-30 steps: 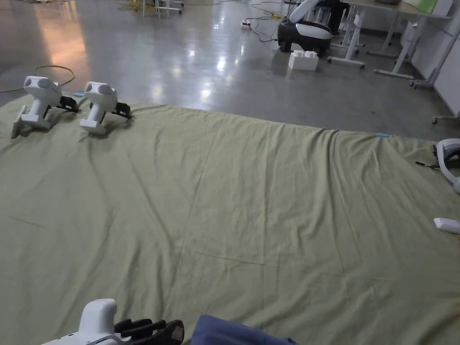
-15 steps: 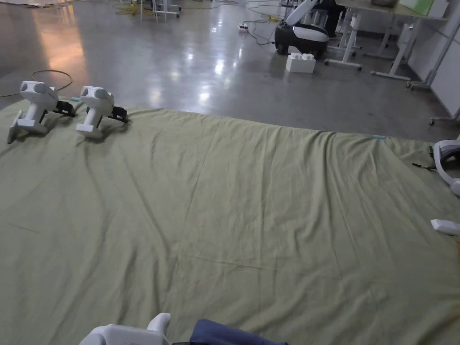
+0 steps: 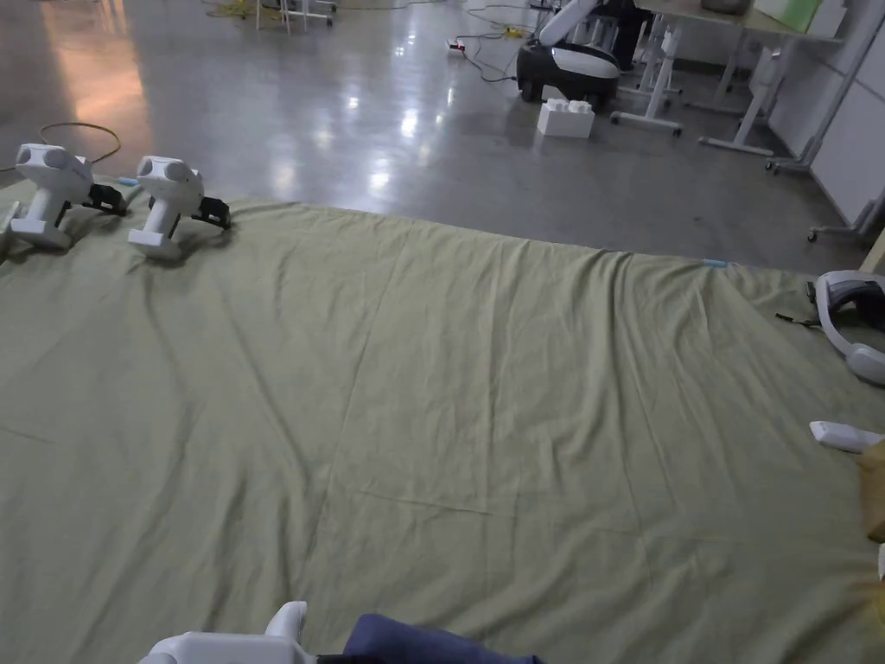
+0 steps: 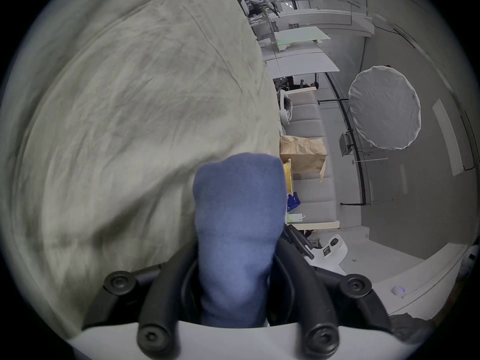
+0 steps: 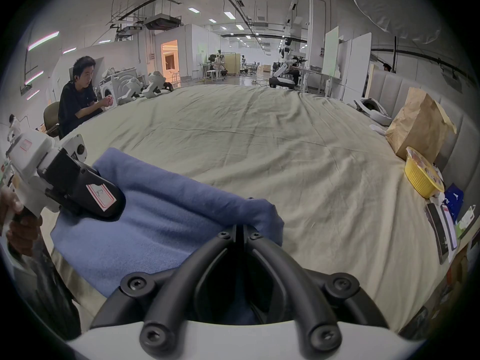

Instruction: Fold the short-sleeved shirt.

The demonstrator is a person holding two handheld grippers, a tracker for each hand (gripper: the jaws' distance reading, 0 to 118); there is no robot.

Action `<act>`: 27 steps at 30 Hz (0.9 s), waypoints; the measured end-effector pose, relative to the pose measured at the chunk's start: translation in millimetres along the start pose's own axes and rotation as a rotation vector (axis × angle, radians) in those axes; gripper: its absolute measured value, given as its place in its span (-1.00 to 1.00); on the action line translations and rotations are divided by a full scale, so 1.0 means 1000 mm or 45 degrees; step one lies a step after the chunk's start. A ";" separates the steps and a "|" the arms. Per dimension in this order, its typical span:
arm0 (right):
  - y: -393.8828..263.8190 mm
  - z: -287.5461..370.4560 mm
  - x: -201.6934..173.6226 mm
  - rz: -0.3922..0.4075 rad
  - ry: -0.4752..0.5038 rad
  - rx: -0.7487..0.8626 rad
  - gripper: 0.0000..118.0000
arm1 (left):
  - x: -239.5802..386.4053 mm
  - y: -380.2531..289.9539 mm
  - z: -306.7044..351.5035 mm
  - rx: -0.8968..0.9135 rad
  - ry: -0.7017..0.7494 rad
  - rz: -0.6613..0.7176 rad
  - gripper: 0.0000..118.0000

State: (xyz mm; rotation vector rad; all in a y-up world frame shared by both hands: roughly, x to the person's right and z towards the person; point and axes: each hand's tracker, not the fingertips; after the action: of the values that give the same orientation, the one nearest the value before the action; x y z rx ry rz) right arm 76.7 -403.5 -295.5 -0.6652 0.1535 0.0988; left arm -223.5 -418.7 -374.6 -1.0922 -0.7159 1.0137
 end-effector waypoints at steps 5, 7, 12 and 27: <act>0.017 0.013 0.000 0.018 -0.050 0.057 -0.88 | -0.001 0.007 0.014 0.019 -0.070 0.044 -0.51; 0.035 0.022 0.006 0.005 -0.062 0.120 -0.88 | 0.008 0.007 0.031 0.056 -0.105 0.074 -0.51; 0.099 0.035 0.034 -0.019 -0.099 0.283 -0.88 | 0.016 0.022 0.104 0.134 -0.058 0.092 -0.51; 0.220 0.039 0.111 -0.100 -0.247 0.493 -0.88 | -0.004 0.081 0.294 0.375 0.468 0.058 -0.51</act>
State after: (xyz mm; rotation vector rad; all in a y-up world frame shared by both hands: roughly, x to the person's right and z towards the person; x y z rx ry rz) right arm 159.5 -202.3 -417.8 -0.2723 -0.0415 0.0550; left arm -505.1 -303.8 -356.3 -1.0018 -0.2371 0.8907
